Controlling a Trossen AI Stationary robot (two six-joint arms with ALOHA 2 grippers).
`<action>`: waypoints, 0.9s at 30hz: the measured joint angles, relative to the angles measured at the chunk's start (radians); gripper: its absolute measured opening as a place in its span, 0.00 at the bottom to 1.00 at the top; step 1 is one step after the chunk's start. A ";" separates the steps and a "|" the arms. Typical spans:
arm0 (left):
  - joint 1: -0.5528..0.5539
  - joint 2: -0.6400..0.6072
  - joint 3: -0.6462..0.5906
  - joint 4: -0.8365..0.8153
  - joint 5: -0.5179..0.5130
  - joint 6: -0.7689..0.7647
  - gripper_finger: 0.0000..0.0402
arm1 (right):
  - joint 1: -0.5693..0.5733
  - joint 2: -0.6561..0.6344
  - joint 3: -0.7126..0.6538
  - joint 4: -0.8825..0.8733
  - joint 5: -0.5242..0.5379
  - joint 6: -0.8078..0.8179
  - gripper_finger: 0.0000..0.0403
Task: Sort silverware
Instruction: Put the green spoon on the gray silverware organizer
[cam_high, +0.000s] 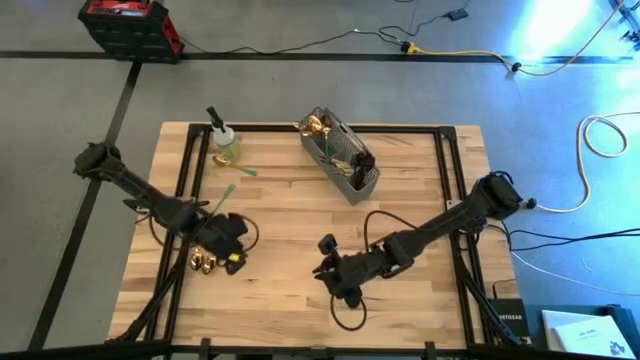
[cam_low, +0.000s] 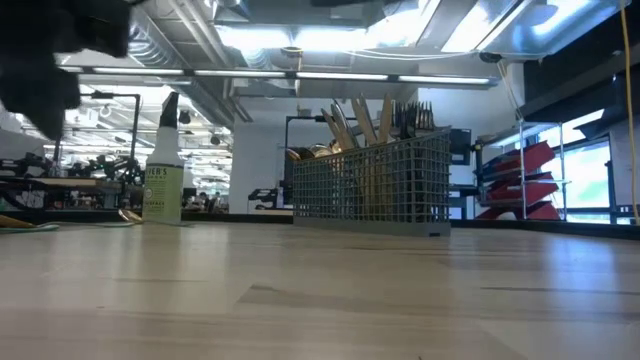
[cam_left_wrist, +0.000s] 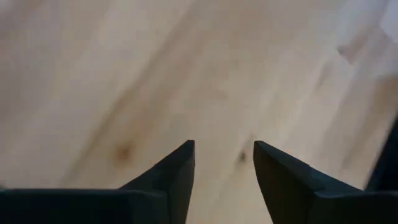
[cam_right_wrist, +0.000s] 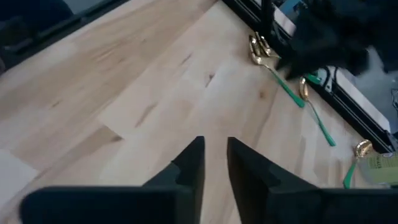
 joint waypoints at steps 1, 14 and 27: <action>-0.027 0.000 0.008 0.000 0.007 -0.011 0.34 | -0.003 0.000 0.000 0.013 -0.005 -0.005 0.18; -0.338 0.048 0.099 -0.114 0.118 -0.075 0.29 | -0.006 0.000 0.000 0.003 -0.017 -0.002 0.33; -0.443 0.365 0.246 -0.186 0.206 -0.070 0.29 | -0.006 0.000 0.000 0.003 -0.012 0.042 0.33</action>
